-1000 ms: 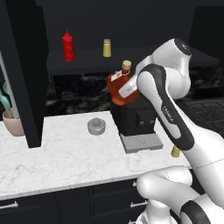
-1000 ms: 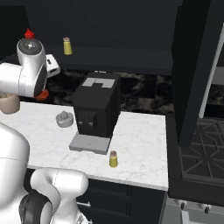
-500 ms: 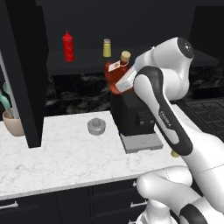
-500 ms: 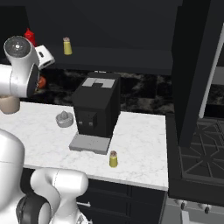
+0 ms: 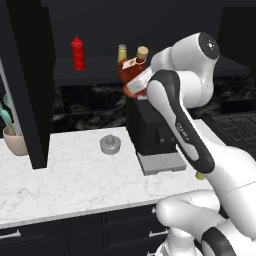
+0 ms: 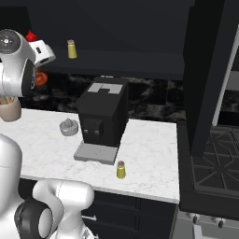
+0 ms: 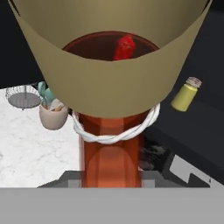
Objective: Put the shaker and condiment bottle from the counter next to their counterparts in the cabinet.
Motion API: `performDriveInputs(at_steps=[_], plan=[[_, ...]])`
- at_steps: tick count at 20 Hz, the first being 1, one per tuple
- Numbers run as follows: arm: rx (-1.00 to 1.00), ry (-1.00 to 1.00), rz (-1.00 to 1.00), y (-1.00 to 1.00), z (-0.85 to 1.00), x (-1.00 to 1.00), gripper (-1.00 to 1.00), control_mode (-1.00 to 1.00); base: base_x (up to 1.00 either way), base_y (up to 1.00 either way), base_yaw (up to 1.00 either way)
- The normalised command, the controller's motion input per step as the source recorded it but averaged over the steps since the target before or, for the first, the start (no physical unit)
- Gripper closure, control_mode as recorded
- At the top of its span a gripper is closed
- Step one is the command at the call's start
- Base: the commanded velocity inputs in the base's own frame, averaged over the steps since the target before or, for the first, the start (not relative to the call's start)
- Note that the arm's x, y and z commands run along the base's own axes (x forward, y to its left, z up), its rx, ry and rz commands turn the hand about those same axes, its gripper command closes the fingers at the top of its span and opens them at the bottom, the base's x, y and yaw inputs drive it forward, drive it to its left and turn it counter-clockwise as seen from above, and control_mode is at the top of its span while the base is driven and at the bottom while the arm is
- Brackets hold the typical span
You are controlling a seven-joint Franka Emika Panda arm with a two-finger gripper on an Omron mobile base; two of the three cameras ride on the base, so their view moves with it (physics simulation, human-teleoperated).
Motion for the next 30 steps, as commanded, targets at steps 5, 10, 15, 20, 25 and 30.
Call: performDriveInputs(at_steps=[5,10,15,20,25,30], plan=[[0.0,-0.01,-0.11,0.26,0.09,0.31,1.0,-1.0,0.0,0.0,0.0],[0.01,-0.09,-0.03,0.17,0.0,0.42,1.0,-1.0,0.0,0.0,0.0],[0.08,-0.14,0.0,0.03,0.0,0.34,1.0,-1.0,0.0,0.0,0.0],[0.01,-0.03,-0.01,0.13,-0.08,0.35,1.0,-1.0,0.0,0.0,0.0],[0.0,0.0,-0.02,0.18,-0.12,0.53,1.0,-1.0,0.0,0.0,0.0],[0.02,0.01,-0.01,0.17,-0.03,0.62,1.0,-1.0,0.0,0.0,0.0]])
